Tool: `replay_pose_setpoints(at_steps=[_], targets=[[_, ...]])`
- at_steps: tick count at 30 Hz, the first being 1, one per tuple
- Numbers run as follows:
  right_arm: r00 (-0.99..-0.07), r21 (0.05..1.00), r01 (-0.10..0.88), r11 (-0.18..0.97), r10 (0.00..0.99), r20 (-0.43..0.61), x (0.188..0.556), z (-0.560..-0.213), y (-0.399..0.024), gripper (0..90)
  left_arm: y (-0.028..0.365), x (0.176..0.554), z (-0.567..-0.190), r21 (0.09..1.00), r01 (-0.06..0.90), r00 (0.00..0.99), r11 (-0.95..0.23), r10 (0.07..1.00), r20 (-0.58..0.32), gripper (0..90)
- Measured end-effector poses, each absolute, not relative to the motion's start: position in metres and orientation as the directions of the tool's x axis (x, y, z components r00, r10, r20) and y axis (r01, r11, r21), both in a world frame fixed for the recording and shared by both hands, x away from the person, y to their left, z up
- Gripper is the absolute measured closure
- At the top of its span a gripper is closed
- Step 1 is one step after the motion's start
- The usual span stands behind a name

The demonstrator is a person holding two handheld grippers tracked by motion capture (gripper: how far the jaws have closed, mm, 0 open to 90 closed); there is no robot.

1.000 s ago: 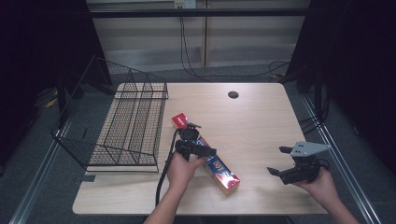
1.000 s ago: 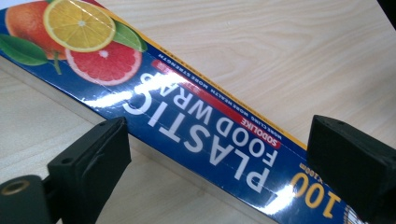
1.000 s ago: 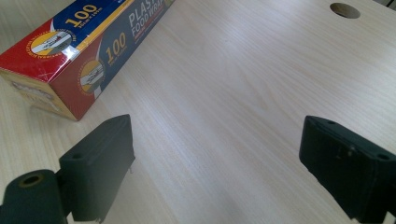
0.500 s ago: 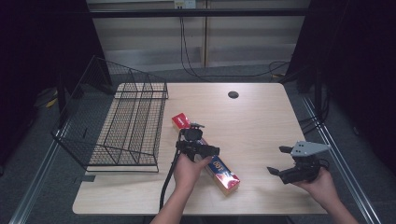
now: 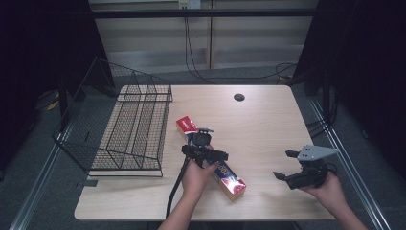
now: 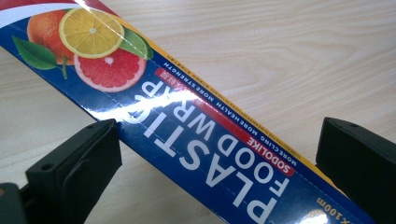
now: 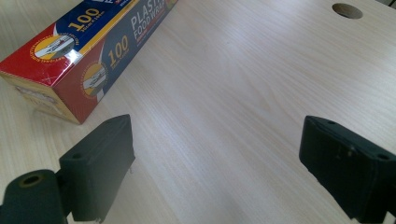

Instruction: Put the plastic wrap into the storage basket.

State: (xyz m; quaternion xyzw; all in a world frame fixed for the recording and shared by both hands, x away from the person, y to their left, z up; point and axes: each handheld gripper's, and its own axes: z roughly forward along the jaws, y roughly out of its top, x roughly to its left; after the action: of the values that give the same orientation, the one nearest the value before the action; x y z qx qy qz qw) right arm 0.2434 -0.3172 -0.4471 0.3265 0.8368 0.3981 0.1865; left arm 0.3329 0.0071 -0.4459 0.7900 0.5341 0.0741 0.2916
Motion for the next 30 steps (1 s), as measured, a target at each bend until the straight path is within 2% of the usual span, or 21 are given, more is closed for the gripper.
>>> replay_pose_setpoints(at_steps=[10,14,30], targets=[[-0.719,0.789,0.396,0.470,0.693,-0.051,0.243,-0.447,-0.318,10.5,0.007,0.332,-0.448,0.521,0.816,0.392,-0.250,0.902,-0.180,0.2],[-0.715,0.794,0.395,0.463,0.697,-0.051,0.242,-0.446,-0.318,10.6,0.011,0.336,-0.456,0.493,0.847,0.361,-0.200,0.897,-0.255,0.0],[-0.705,0.800,0.396,0.451,0.707,-0.049,0.243,-0.446,-0.320,11.0,0.005,0.349,-0.466,0.480,0.862,0.328,-0.164,0.903,-0.280,0.0]])
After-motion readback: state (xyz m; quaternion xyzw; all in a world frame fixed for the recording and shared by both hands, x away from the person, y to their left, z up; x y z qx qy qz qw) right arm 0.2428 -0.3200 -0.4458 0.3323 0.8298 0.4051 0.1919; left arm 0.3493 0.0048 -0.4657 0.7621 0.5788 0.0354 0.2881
